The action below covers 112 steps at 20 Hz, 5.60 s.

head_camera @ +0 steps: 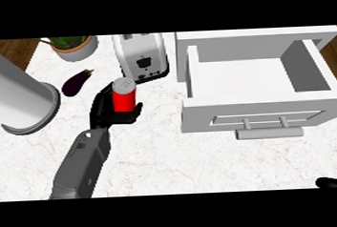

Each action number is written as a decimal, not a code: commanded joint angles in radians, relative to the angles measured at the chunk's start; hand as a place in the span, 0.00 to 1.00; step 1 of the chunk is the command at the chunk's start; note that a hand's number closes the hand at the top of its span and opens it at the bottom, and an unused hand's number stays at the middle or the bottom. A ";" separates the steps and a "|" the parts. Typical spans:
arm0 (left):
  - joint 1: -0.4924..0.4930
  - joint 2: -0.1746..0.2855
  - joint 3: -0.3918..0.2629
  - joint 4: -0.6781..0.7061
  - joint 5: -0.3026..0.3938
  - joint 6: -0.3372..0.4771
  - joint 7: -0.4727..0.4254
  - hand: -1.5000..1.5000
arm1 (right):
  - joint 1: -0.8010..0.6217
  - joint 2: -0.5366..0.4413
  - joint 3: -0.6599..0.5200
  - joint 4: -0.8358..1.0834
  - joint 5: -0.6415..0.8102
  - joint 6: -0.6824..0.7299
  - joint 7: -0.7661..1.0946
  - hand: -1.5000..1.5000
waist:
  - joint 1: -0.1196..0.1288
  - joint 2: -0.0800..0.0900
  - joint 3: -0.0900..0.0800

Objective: Pick up the can, place it into the drawer and close the drawer

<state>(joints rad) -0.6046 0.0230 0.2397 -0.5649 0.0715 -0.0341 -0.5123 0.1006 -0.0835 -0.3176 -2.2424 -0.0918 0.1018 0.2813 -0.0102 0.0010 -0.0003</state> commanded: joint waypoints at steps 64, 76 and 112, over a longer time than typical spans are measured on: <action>-1.022 -0.023 -0.572 0.257 0.446 0.701 0.575 0.00 | -0.172 -0.122 0.054 0.040 0.088 0.031 0.020 0.00 | -0.106 0.033 0.005; -1.029 -0.023 -0.532 0.234 0.558 0.706 0.526 0.00 | -0.310 -0.229 0.260 0.197 0.529 0.008 -0.110 0.00 | -0.063 0.031 0.003; -0.880 0.148 -0.539 0.065 0.459 0.590 0.643 0.00 | -1.010 -0.077 0.315 1.604 1.169 -0.700 -0.314 0.00 | 0.092 0.006 0.001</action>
<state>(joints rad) -1.5317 0.1413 -0.2896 -0.4446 0.5383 0.5762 0.1058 -0.8178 -0.1753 0.0226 -0.7556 1.0502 -0.5278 -0.0455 0.0614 0.0073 0.0008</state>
